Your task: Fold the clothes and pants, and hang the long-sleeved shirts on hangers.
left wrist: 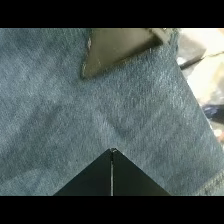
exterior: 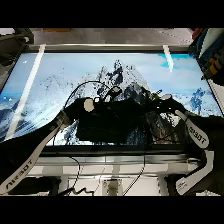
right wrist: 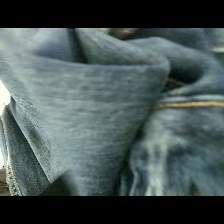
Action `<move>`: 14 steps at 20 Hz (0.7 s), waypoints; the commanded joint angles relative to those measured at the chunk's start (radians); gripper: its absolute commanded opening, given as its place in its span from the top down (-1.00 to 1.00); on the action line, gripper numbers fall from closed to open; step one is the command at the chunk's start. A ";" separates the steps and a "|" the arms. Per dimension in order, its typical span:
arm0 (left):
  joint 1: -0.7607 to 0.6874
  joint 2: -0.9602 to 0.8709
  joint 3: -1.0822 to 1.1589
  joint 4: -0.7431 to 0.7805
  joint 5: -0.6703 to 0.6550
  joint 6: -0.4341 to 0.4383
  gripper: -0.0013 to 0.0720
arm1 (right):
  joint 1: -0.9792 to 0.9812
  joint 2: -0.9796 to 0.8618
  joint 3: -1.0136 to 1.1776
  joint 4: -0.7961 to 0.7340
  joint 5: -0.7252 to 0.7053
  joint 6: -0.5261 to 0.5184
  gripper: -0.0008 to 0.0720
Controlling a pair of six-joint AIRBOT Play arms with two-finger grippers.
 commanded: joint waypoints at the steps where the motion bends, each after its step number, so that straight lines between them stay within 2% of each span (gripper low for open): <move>1: 0.001 0.050 0.001 0.160 0.001 -0.043 0.90 | 0.063 0.002 0.019 0.010 -0.086 0.010 0.91; 3: 0.004 0.119 0.001 0.219 0.001 -0.043 0.90 | 0.034 0.018 0.075 0.010 -0.018 0.026 0.91; 7: 0.039 0.316 0.001 0.259 0.001 -0.043 0.90 | -0.108 0.131 0.234 0.009 0.168 0.169 0.91; 11: 0.072 0.496 0.001 0.259 0.001 -0.043 0.90 | -0.321 0.353 0.361 -0.024 0.204 0.338 0.91; 14: 0.076 0.585 0.001 0.260 0.001 -0.043 0.90 | -0.505 0.508 0.443 -0.164 0.230 0.500 0.91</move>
